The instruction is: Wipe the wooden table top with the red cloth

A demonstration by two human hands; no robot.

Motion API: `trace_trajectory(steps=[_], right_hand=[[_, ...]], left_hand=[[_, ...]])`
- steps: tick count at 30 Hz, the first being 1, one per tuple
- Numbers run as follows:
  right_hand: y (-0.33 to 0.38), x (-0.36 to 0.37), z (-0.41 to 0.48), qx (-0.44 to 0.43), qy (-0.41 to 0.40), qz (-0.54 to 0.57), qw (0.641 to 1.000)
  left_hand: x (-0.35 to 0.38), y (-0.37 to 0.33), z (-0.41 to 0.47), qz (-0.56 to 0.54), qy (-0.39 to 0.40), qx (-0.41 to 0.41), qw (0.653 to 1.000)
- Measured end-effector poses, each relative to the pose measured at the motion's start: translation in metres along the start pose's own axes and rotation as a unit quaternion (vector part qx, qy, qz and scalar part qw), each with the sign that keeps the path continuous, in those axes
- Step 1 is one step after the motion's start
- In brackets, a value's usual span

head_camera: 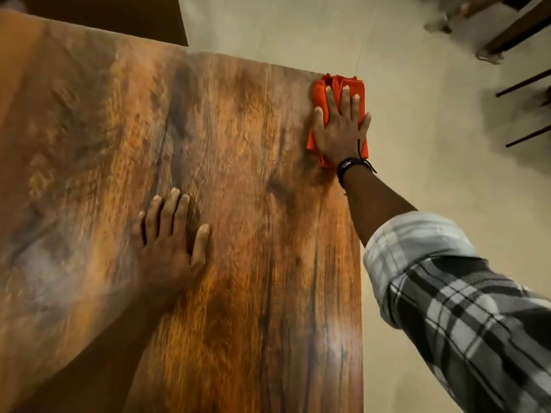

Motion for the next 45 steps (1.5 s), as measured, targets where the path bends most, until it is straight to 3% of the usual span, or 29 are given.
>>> trace_trajectory(steps=[4,9,12,16,20,24,30,35,41,45], right_hand=[[0.058,0.008,0.027,-0.005,0.010,-0.006,1.000],[0.157,0.043,-0.012,-0.147,0.037,-0.047,0.987],[0.176,0.070,-0.080,-0.224,0.042,-0.062,0.972],[0.129,0.082,-0.192,-0.262,0.038,-0.045,0.963],[0.023,0.059,-0.256,-0.175,0.043,-0.070,0.981],[-0.033,0.030,-0.221,-0.078,0.037,-0.099,0.991],[0.035,0.037,-0.109,-0.010,0.003,-0.055,0.998],[0.091,0.055,-0.107,-0.061,-0.002,-0.043,0.997],[0.101,0.089,-0.249,-0.186,-0.021,-0.054,0.981],[0.038,0.083,-0.334,-0.214,0.002,-0.087,0.973]], left_hand=[[0.002,0.002,0.001,0.002,-0.013,-0.003,1.000],[0.003,0.005,0.003,-0.011,-0.024,0.003,1.000],[0.001,0.006,0.002,-0.049,-0.043,0.005,0.998],[-0.004,0.004,-0.004,-0.094,-0.086,0.025,0.992],[-0.003,0.005,-0.004,-0.066,-0.080,0.040,0.994],[0.002,0.008,-0.002,-0.046,-0.070,0.044,0.996],[0.007,0.011,0.000,-0.029,-0.056,0.043,0.997],[0.003,0.009,-0.002,-0.052,-0.054,0.038,0.996],[-0.012,0.019,-0.016,-0.208,-0.004,0.092,0.974],[-0.029,0.069,-0.050,-0.091,0.021,0.181,0.979]])
Point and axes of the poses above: each hand's wrist, its own z-axis towards the middle knuckle, its own x-axis out of the palm, y = z × x, the point moved 1 cm from there along z, towards the middle knuckle, and after that the axes turned 7 degrees about y, right-handed, at the moved point
